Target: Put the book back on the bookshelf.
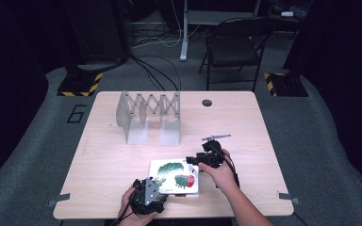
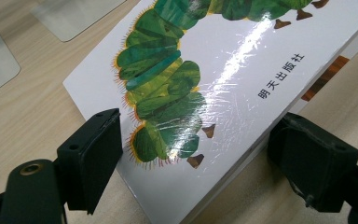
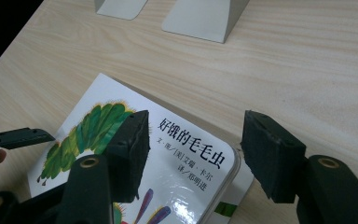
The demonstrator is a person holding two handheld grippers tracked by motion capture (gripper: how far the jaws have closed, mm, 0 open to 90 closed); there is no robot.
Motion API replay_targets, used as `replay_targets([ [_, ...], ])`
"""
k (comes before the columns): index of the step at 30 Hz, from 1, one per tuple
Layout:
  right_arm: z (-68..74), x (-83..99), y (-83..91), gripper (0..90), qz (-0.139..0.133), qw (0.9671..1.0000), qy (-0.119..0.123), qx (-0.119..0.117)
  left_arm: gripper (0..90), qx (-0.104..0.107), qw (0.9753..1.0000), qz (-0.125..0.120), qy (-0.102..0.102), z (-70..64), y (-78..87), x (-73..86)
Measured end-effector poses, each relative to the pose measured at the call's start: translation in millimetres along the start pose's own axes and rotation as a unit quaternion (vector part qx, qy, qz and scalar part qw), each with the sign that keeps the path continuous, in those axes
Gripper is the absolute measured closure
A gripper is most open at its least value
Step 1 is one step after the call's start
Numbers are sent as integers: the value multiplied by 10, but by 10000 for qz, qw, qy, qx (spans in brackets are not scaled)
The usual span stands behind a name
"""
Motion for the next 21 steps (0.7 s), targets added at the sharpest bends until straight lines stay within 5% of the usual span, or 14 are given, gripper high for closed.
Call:
replay_targets([
  [6,-46,17,-44,401,40,9999,-97,1,182,-10,10000,13,5,-2,0,-1],
  [8,-46,34,-51,391,131,9995,-293,-24,182,-19,10000,21,-4,-1,0,-2],
  [21,-80,100,-146,387,283,9989,-361,-124,182,-64,10000,24,34,-11,-5,-5],
])
Point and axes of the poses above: each handheld gripper's, and its own axes: y roughly backward along the jaws, x roughly out of its underside, z roughly to its left, the point moved 5 cm from there along -y, roughly forward along the jaws, and after that the axes turned 9 degrees about -z, right-handed, at the moved point
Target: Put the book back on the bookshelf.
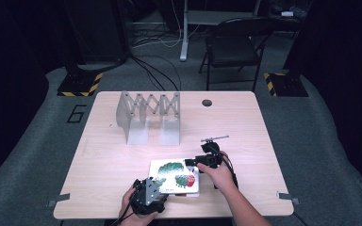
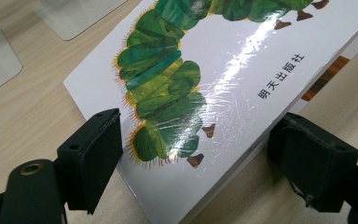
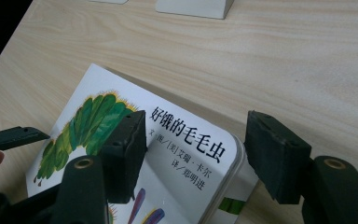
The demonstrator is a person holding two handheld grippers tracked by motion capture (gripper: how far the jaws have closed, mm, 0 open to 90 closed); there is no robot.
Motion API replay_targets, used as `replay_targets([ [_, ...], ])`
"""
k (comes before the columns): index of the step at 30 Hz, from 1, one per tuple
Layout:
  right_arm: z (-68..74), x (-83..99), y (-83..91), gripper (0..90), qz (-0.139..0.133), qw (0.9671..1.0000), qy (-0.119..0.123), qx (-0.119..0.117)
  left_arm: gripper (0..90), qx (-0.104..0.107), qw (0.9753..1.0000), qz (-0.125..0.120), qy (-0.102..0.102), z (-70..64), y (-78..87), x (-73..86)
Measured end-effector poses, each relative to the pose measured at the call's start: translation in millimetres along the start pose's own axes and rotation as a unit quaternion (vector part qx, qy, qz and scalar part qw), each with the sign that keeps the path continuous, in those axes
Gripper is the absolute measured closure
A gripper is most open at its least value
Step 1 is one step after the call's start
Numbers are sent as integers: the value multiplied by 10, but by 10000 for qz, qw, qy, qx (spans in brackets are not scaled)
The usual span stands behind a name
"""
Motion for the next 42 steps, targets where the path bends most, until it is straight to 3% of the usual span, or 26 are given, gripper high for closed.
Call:
replay_targets([
  [3,7,10,-20,385,30,9998,-160,-83,182,0,10000,-3,9,-2,-2,-1],
  [9,30,28,-62,382,121,9995,-158,-258,182,-12,10000,-10,29,-4,-3,-1],
  [25,4,17,-59,423,142,9993,-176,-301,178,0,10000,58,-16,4,-11,-15],
  [31,-30,35,-94,413,229,9990,-243,-295,174,239,9995,206,-92,14,-4,-32],
  [35,-42,52,-111,412,250,9986,-317,-356,176,264,9989,341,-174,24,16,-36],
  [42,-60,61,-123,416,235,9986,-330,-349,207,401,9987,313,41,73,80,-52],
])
Point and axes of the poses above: each handheld gripper's, and its own axes: y roughly backward along the jaws, x roughly out of its underside, z roughly to its left, the point moved 5 cm from there along -y, roughly forward along the jaws, and after that the axes turned 9 degrees about -z, right-handed, at the moved point
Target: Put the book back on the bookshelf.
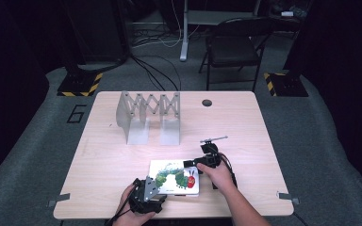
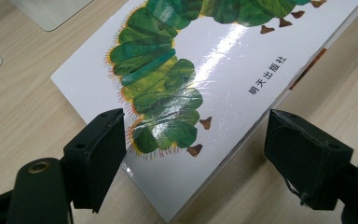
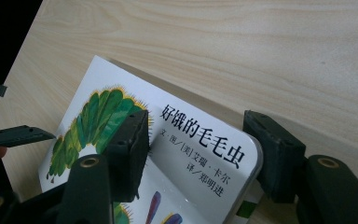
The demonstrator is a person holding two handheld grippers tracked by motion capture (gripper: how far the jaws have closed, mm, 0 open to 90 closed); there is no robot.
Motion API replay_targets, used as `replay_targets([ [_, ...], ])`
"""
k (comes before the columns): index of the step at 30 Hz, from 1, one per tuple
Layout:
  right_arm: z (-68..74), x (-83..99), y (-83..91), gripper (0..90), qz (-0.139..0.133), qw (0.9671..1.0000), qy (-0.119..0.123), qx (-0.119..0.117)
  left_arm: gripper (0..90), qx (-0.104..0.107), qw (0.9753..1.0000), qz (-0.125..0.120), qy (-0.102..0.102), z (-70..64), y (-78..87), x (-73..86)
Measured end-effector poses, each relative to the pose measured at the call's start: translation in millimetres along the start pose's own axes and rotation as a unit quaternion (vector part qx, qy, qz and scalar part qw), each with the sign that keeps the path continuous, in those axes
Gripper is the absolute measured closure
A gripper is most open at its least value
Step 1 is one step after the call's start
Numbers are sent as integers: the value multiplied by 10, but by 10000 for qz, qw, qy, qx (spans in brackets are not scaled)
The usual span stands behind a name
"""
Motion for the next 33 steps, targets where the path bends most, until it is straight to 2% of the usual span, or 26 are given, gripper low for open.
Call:
replay_targets([
  [4,-1,-1,-4,414,-34,10000,66,16,213,-43,9999,-76,124,66,67,-38],
  [5,3,0,-4,414,-34,10000,42,29,213,-21,9997,-87,246,109,99,-62],
  [10,2,0,-2,412,-33,10000,74,52,213,3,9991,-98,420,198,124,-111],
  [13,7,0,-3,411,-28,10000,69,56,218,142,9981,-21,596,258,89,-143],
  [14,7,0,-2,411,-24,10000,71,63,220,142,9981,-21,596,258,89,-143],
  [15,7,0,-2,411,-24,9999,79,67,220,168,9973,-3,722,271,53,-148],
  [16,7,0,-2,411,-22,9999,76,65,220,168,9973,-3,722,271,53,-148],
  [17,8,1,-1,411,-17,10000,66,61,220,239,9962,10,842,268,20,-151],
  [18,7,0,-2,411,-22,10000,75,61,220,259,9958,-24,877,264,-2,-155],
  [19,7,0,-2,411,-23,9999,76,62,220,338,9953,32,903,254,-12,-153],
  [22,7,0,-2,411,-24,9999,82,61,219,297,9959,64,850,226,-73,-143],
  [23,6,0,-1,413,-17,9999,85,66,210,286,9952,28,938,205,-90,-141],
  [26,4,2,-2,414,-34,9999,126,72,156,274,9955,14,912,210,-110,-135],
  [31,7,3,1,417,-30,9999,87,77,124,302,9932,14,1126,239,-139,-112],
  [32,6,3,0,416,-33,9999,95,77,122,300,9929,-49,1148,234,-144,-111],
  [33,7,3,0,416,-33,9999,95,78,122,313,9937,-47,1075,238,-136,-104],
])
Point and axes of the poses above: each handheld gripper's, and its own axes: y roughly backward along the jaws, x roughly out of its underside, z roughly to its left, the point moved 5 cm from there along -y, roughly forward along the jaws, and after that the axes turned 9 degrees about -z, right-handed, at the moved point
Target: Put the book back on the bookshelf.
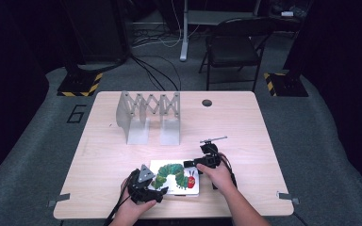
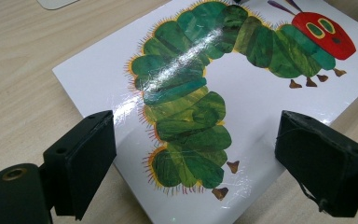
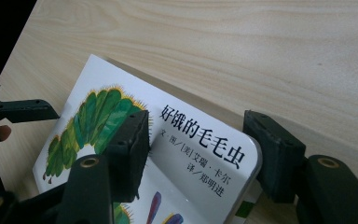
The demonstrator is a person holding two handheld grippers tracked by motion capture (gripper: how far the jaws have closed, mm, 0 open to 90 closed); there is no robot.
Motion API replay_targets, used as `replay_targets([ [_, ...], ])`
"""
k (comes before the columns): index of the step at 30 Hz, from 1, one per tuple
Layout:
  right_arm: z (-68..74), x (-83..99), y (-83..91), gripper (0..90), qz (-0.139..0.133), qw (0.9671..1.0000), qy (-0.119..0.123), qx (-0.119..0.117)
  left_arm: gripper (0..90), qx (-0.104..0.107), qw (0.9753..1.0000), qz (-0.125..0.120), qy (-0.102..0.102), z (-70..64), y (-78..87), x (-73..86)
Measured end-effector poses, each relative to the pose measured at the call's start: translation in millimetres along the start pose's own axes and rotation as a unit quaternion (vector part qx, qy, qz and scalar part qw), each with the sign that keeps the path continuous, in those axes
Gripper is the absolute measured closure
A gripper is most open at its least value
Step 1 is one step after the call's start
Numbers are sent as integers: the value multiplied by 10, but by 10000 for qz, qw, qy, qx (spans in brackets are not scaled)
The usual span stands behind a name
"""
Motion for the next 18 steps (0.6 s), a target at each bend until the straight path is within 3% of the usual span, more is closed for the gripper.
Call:
replay_targets([
  [1,0,0,0,416,-1,10000,0,1,122,26,10000,-23,75,-10,-2,3],
  [6,2,2,1,419,-10,10000,-6,20,119,6,10000,-78,-15,1,-5,15],
  [9,2,2,3,424,-8,10000,-24,24,119,-23,9999,-138,41,-9,-9,19],
  [18,-8,6,14,443,-26,10000,-80,14,119,-324,9992,-208,122,-43,15,49],
])
Point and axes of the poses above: each handheld gripper's, and its own axes: y roughly backward along the jaws, x roughly out of its underside, z roughly to its left, the point moved 5 cm from there along -y, roughly forward along the jaws, and after that the axes turned 9 degrees about -z, right-handed, at the moved point
